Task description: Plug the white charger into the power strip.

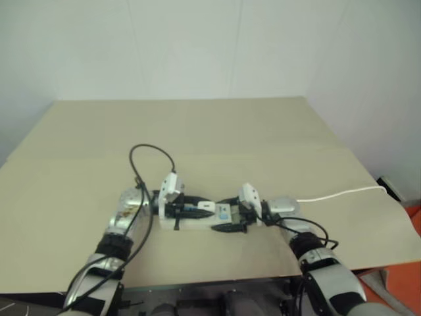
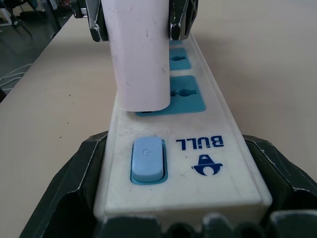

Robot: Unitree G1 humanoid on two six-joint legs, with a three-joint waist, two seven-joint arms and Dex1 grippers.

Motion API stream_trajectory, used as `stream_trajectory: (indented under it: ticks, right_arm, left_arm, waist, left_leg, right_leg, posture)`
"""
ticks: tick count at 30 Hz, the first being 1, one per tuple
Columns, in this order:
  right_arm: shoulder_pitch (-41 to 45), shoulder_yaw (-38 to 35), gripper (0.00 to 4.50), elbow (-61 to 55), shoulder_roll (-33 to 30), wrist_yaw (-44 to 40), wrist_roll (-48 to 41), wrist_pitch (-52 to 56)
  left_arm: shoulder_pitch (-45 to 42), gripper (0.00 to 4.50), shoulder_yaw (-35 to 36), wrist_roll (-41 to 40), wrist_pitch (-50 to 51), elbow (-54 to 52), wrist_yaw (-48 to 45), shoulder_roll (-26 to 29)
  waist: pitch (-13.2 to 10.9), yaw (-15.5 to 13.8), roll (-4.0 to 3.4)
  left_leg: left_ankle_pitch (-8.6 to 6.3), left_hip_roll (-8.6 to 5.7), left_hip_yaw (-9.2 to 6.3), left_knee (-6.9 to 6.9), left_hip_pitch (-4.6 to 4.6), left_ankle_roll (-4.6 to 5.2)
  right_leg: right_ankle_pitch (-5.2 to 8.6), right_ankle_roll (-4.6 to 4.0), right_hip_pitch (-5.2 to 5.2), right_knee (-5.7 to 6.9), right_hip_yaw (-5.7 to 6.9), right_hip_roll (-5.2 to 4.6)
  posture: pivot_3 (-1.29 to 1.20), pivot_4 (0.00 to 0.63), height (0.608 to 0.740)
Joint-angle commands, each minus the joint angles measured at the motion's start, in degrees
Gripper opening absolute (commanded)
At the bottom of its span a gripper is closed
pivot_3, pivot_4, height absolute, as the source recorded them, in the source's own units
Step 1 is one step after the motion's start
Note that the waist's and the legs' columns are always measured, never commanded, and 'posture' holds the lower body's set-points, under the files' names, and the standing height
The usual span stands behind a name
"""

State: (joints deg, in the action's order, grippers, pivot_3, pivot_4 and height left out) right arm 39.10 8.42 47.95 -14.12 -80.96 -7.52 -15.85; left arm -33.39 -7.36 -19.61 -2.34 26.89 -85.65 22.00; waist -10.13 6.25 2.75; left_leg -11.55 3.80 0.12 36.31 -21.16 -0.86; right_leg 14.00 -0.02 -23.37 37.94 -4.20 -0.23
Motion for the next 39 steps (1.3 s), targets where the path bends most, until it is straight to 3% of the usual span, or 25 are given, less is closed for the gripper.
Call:
stream_trajectory:
  ticks: [1, 22, 32, 33, 39]
  right_arm:
    - [-1.71, 1.56, 3.42, 1.45, 0.37, 0.05, 1.27, 1.65]
    - [-1.67, 1.61, 3.42, 1.51, 0.3, 0.08, 1.22, 1.58]
    - [-1.43, 1.67, 3.42, 1.46, 0.69, -0.25, 1.08, 1.33]
    - [-1.4, 1.69, 3.42, 1.53, 0.73, -0.21, 1.13, 1.28]
    - [-1.38, 1.79, 3.42, 1.61, 1.02, -0.21, 1.19, 1.26]
  left_arm:
    - [1.72, 1.02, -1.23, 1.65, -0.02, 0.49, -0.61, 0.96]
    - [3.51, 1.02, -2.56, 2.84, -0.57, 3.2, -0.07, 1.8]
    - [2.38, 4.31, -1.93, 0.4, 1.0, -0.25, -3.27, 2.63]
    - [2.35, 4.48, -1.78, 0.27, 0.99, -0.88, -3.53, 2.85]
    - [0.95, 4.48, 1.24, -2.57, 3.5, -8.47, -3.99, 6.6]
  waist:
    - [0.0, 0.01, 0.0]
    - [0.01, 0.14, 0.0]
    - [0.02, 0.1, -0.02]
    - [0.01, 0.11, -0.02]
    - [0.01, 0.2, -0.01]
  left_leg:
    - [0.0, 0.0, 0.0, 0.0, 0.0, 0.0]
    - [0.0, -0.01, -0.01, -0.12, 0.05, 0.0]
    - [0.0, -0.06, -0.05, -0.18, 0.08, 0.0]
    - [0.0, -0.06, -0.05, -0.18, 0.08, 0.0]
    - [0.0, -0.05, -0.06, -0.19, -0.05, 0.0]
  right_leg:
    - [0.0, 0.0, 0.0, 0.0, 0.0, 0.0]
    - [0.04, -0.07, 0.04, 0.0, 0.0, 0.0]
    - [0.07, -0.11, 0.03, -0.02, 0.01, -0.04]
    - [0.06, -0.1, 0.02, -0.02, 0.01, -0.04]
    - [0.05, -0.09, -0.16, 0.0, 0.0, -0.03]
  posture:
    - [0.0, 0.15, 0.74]
    - [0.0, 0.15, 0.74]
    - [0.0, 0.15, 0.74]
    - [0.0, 0.15, 0.74]
    - [0.0, 0.15, 0.74]
